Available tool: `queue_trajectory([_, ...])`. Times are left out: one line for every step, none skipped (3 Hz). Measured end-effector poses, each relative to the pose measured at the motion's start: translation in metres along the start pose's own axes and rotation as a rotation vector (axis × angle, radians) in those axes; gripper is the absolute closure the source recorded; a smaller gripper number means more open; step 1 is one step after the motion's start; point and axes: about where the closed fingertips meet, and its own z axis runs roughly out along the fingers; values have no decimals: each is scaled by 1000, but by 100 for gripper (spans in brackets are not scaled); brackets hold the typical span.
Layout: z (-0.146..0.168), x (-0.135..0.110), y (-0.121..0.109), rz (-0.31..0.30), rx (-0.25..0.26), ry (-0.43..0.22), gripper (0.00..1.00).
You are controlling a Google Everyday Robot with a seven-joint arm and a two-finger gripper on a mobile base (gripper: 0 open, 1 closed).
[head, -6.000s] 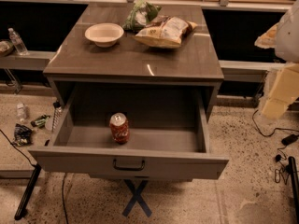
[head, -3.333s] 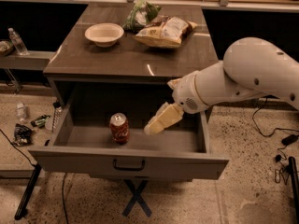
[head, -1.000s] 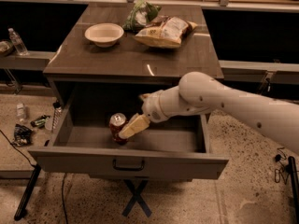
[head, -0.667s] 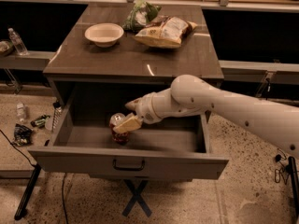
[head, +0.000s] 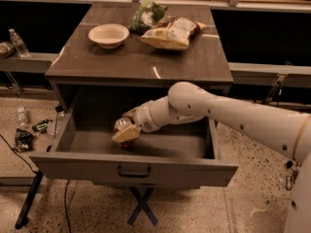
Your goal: Pick coke can from top drawer and place on counter
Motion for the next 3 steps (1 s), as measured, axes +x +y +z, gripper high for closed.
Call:
queue_trajectory([9, 7, 2, 7, -17, 3, 57])
queue_trajectory([8, 10, 1, 9, -12, 3, 80])
queue_trajectory([-15, 6, -5, 3, 42, -10, 100])
